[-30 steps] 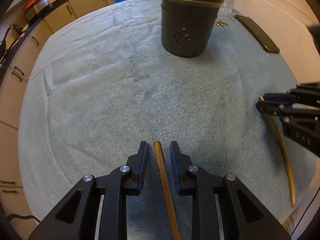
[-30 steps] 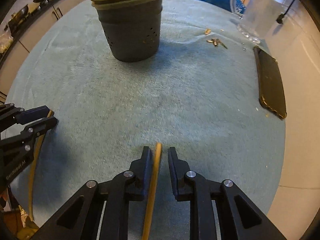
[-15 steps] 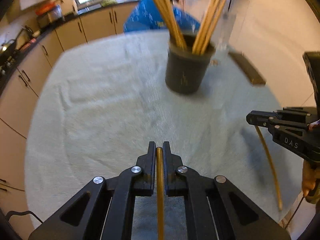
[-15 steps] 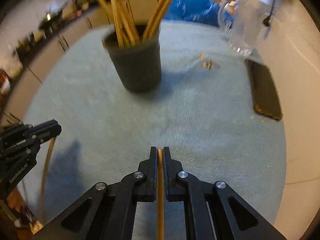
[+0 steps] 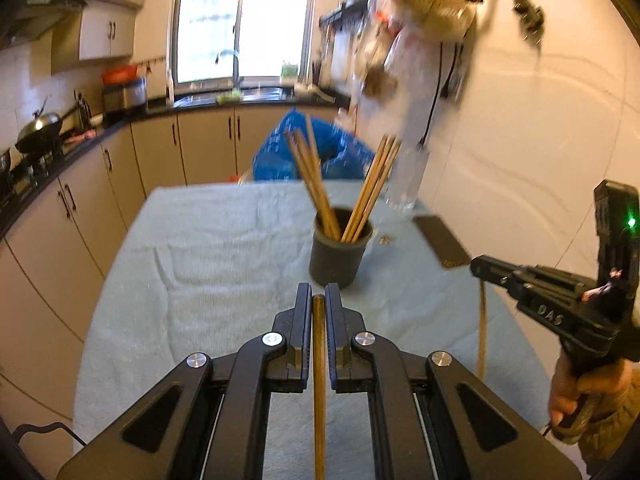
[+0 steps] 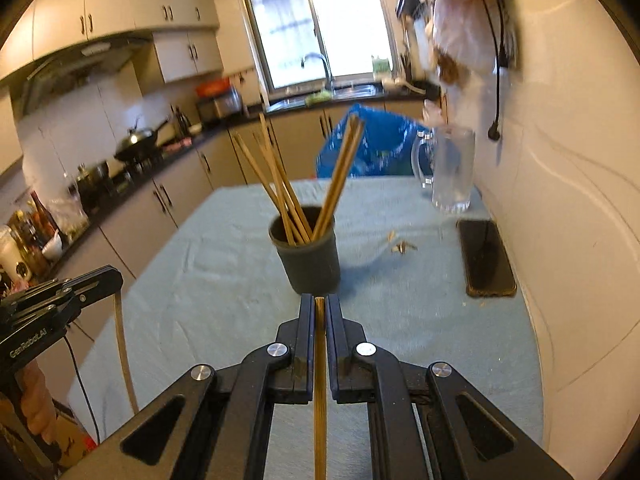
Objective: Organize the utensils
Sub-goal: 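Lift the left tool's chopstick over the cup while the right tool carries its chopstick there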
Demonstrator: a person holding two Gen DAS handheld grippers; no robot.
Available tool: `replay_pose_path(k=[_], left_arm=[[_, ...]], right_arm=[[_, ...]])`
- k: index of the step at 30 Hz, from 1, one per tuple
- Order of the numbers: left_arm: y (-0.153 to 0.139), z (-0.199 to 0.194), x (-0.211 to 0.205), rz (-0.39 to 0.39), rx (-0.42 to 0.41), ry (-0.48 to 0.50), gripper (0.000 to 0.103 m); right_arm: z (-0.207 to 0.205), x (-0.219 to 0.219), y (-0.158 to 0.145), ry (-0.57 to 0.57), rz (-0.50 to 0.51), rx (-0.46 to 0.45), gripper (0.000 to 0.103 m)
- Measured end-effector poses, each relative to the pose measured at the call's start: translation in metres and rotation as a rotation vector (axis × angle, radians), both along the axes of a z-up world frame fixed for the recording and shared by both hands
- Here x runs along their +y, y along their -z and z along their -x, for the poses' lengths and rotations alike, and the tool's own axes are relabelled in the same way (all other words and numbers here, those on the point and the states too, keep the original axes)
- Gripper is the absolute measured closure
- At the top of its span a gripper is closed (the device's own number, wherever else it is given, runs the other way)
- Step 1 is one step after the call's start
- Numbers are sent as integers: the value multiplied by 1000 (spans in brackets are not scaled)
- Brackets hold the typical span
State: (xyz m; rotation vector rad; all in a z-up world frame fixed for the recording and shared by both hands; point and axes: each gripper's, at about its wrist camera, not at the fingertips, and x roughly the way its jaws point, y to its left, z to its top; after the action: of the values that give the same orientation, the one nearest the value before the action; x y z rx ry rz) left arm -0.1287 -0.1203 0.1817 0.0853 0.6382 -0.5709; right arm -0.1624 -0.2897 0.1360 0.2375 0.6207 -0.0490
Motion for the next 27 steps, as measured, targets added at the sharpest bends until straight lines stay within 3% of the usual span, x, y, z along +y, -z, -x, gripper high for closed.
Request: replay_pose_path(k=[10, 20, 24, 27], left_arm=[[-30, 11, 3, 101, -75, 7, 97], [-58, -15, 1, 170, -107, 3, 97], [-81, -30, 1, 205, -113, 15, 97], [-106, -41, -4, 205, -165, 8, 97]], right_arm=[[5, 0, -14, -18, -36, -90, 98], [-17, -10, -33, -13, -54, -145, 98], [-30, -16, -54, -9, -57, -181, 98], [-42, -22, -80, -7, -48, -226, 98]])
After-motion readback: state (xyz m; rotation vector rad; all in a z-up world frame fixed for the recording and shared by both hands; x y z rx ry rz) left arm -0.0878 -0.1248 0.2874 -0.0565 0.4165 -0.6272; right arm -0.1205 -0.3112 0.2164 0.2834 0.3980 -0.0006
